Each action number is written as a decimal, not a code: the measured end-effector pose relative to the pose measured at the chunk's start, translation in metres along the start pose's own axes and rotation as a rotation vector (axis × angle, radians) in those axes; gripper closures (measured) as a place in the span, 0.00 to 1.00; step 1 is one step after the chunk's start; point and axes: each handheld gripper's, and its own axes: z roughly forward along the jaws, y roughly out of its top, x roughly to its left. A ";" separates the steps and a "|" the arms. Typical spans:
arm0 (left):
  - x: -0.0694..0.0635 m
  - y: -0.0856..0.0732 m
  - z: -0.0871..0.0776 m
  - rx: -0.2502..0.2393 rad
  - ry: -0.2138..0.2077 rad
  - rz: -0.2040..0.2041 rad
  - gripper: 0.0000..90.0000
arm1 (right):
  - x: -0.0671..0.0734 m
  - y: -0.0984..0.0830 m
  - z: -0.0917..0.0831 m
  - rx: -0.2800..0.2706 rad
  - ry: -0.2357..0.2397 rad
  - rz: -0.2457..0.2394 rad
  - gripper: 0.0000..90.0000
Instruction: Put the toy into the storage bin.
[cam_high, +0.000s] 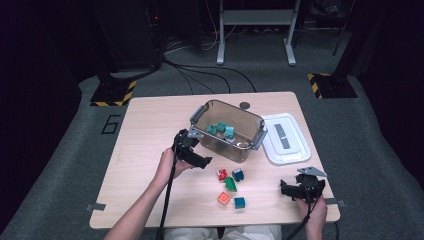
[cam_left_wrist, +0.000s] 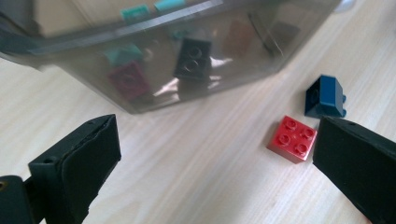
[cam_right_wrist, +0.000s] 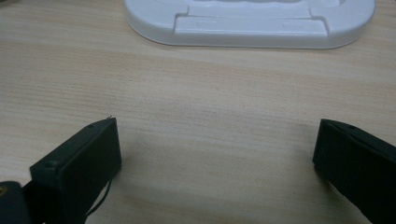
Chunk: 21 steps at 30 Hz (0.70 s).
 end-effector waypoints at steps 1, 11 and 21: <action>-0.001 -0.002 0.003 0.004 -0.005 -0.002 0.01 | 0.000 0.000 0.000 0.000 0.000 0.000 0.00; -0.019 -0.014 0.031 0.024 -0.063 -0.005 0.02 | 0.000 0.000 0.000 0.000 0.000 0.000 0.00; -0.032 -0.023 0.058 0.036 -0.069 -0.020 0.07 | 0.000 0.000 0.000 0.000 -0.001 0.000 0.00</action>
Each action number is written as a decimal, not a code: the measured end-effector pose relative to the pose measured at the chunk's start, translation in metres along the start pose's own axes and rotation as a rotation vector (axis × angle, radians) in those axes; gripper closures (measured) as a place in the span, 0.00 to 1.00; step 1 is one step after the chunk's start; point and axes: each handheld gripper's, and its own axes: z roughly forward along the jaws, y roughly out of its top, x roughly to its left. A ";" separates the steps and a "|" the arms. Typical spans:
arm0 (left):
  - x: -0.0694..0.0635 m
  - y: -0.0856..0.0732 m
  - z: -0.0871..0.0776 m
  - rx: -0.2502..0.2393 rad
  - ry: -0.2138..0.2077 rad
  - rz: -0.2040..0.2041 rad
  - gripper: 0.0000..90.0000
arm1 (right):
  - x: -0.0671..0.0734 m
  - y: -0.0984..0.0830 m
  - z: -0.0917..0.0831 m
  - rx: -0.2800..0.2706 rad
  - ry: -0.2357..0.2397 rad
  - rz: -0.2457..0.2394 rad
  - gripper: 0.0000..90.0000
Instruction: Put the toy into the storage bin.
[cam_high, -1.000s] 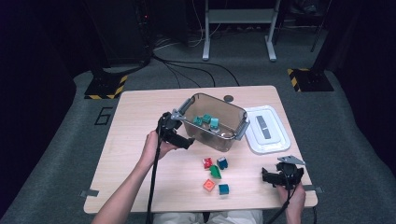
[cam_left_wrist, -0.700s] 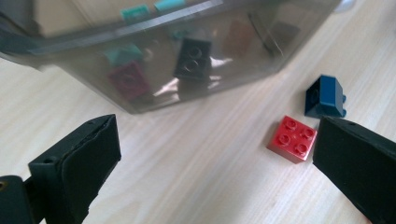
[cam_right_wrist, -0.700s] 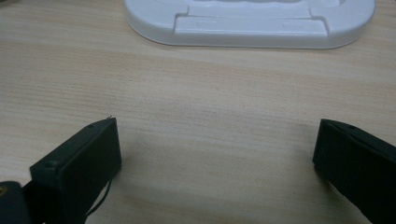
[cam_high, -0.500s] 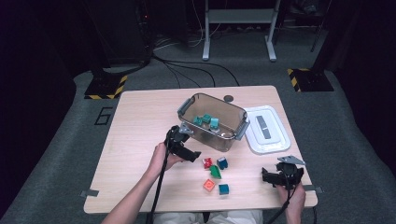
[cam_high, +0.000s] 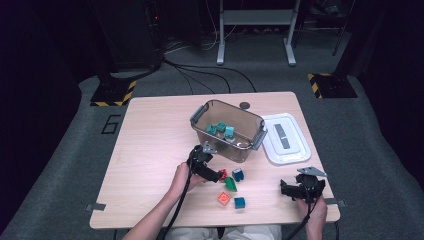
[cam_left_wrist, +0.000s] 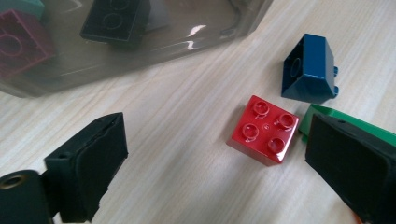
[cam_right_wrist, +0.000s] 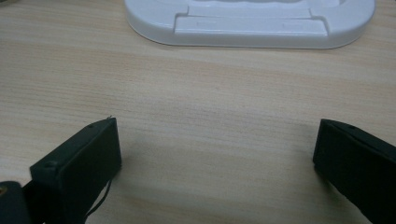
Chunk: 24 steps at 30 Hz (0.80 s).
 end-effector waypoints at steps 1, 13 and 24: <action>0.000 -0.001 0.001 -0.002 -0.001 -0.001 0.09 | 0.000 0.000 0.000 0.000 0.000 0.000 0.00; -0.004 -0.005 0.014 -0.010 -0.053 0.025 0.19 | 0.000 0.000 0.000 0.000 0.000 0.000 0.00; -0.010 -0.012 0.019 -0.017 -0.079 0.113 0.49 | 0.000 0.000 0.000 0.000 0.000 0.000 0.00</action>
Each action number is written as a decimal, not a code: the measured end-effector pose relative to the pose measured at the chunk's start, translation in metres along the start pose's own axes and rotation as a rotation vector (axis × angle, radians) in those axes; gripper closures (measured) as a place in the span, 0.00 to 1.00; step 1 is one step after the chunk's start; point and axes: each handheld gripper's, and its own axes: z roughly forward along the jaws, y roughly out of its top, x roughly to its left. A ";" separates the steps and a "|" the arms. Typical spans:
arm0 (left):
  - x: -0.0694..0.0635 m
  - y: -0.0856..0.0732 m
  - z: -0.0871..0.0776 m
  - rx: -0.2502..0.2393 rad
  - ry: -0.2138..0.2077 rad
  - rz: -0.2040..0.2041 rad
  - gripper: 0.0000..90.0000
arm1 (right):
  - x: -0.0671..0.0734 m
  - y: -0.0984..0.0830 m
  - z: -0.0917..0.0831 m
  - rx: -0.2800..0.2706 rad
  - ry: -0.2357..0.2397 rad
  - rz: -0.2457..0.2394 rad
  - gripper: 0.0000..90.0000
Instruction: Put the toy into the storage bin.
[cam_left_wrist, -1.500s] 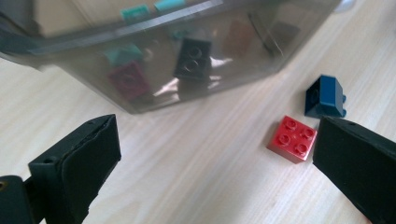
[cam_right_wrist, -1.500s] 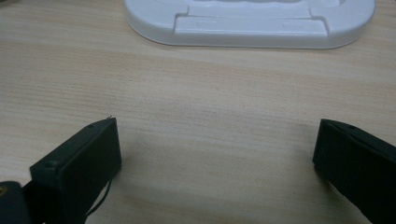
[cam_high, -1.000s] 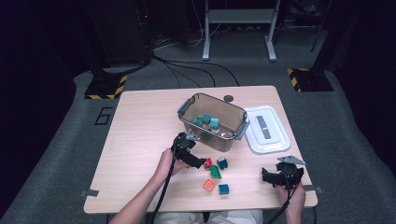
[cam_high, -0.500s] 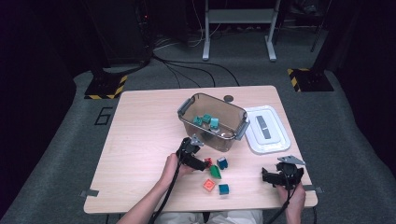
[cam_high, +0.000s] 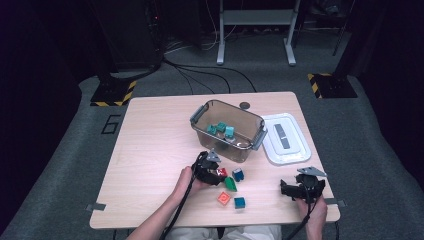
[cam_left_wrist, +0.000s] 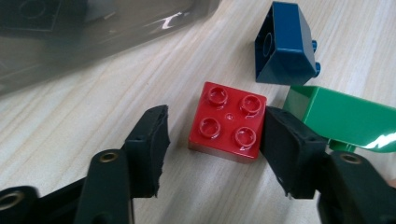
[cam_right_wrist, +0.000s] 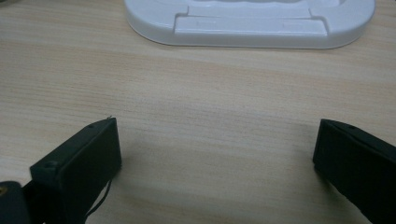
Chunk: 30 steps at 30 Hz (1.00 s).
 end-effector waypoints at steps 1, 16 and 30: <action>-0.001 -0.001 0.000 -0.006 0.003 0.001 0.54 | 0.000 0.000 0.000 0.000 0.000 0.000 0.00; 0.004 -0.004 -0.015 -0.019 0.030 0.001 0.65 | 0.000 0.000 0.000 0.000 0.000 -0.001 0.00; 0.016 -0.003 -0.047 -0.017 0.075 0.004 0.65 | 0.000 0.000 0.000 0.000 0.000 0.000 0.00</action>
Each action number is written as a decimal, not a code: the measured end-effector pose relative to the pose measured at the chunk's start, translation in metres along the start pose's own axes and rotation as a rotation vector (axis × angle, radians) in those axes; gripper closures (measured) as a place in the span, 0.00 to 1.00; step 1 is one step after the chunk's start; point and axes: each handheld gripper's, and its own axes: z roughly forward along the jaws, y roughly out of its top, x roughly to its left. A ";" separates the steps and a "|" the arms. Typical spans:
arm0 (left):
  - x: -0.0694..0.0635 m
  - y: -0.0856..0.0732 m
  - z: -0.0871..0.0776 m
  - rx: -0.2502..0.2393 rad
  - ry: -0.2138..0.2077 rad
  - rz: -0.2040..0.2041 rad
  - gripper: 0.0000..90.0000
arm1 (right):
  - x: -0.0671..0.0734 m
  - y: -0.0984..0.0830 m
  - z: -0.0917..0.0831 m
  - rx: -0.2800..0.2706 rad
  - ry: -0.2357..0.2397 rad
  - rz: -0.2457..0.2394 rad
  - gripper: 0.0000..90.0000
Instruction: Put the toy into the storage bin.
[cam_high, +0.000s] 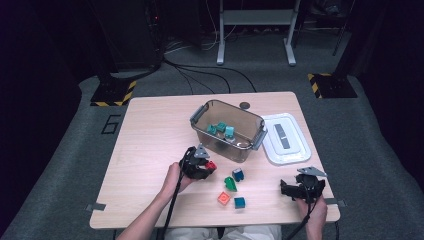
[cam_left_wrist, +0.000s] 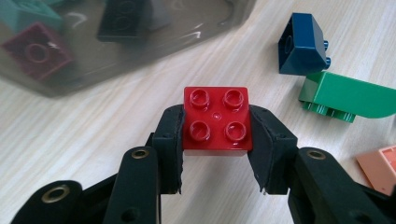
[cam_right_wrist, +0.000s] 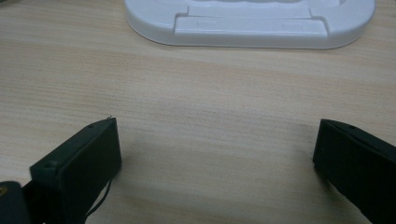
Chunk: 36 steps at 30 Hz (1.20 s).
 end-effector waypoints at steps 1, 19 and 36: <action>0.002 0.001 -0.003 -0.003 0.008 0.002 0.65 | 0.000 0.000 0.000 0.000 0.000 0.000 0.00; 0.023 0.015 -0.032 -0.037 0.045 -0.034 0.65 | 0.000 0.000 0.000 0.001 0.000 -0.001 0.00; 0.037 0.034 -0.064 -0.064 0.095 -0.027 0.65 | 0.000 0.000 0.000 0.000 0.000 0.000 0.00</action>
